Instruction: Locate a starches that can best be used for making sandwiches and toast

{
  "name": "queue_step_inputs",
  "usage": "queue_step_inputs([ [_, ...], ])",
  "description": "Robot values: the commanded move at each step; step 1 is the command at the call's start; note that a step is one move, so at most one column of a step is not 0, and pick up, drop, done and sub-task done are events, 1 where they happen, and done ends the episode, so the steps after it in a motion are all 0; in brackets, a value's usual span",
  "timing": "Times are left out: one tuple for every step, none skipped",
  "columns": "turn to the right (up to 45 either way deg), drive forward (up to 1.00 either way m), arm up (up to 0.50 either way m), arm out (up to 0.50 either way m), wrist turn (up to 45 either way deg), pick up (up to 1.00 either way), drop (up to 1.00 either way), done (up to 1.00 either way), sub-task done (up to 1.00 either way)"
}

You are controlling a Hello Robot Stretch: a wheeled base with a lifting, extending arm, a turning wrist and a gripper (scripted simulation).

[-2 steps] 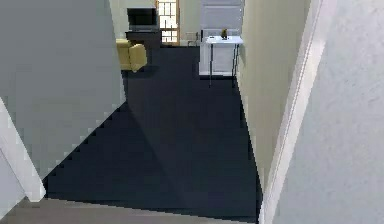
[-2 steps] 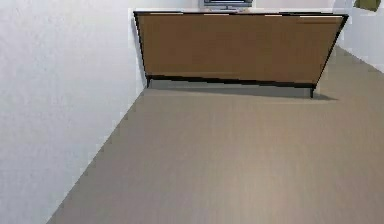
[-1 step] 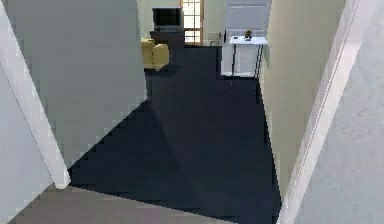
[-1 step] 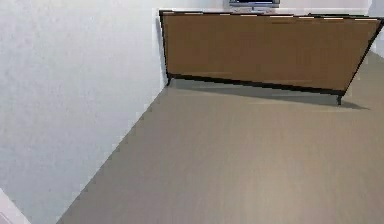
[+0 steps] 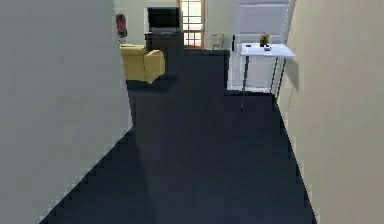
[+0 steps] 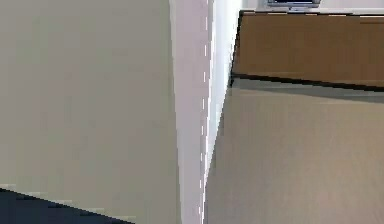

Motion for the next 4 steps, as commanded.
queue_step_inputs([
  [0.0,1.00,0.00,0.00,0.0,0.00,0.00,0.00,0.00],
  [-3.0,0.00,0.00,0.00,0.0,0.00,0.00,0.00,0.00],
  [0.0,1.00,0.00,0.00,0.0,0.00,0.00,0.00,0.00],
  [-3.0,0.00,0.00,0.00,0.0,0.00,0.00,0.00,0.00],
])
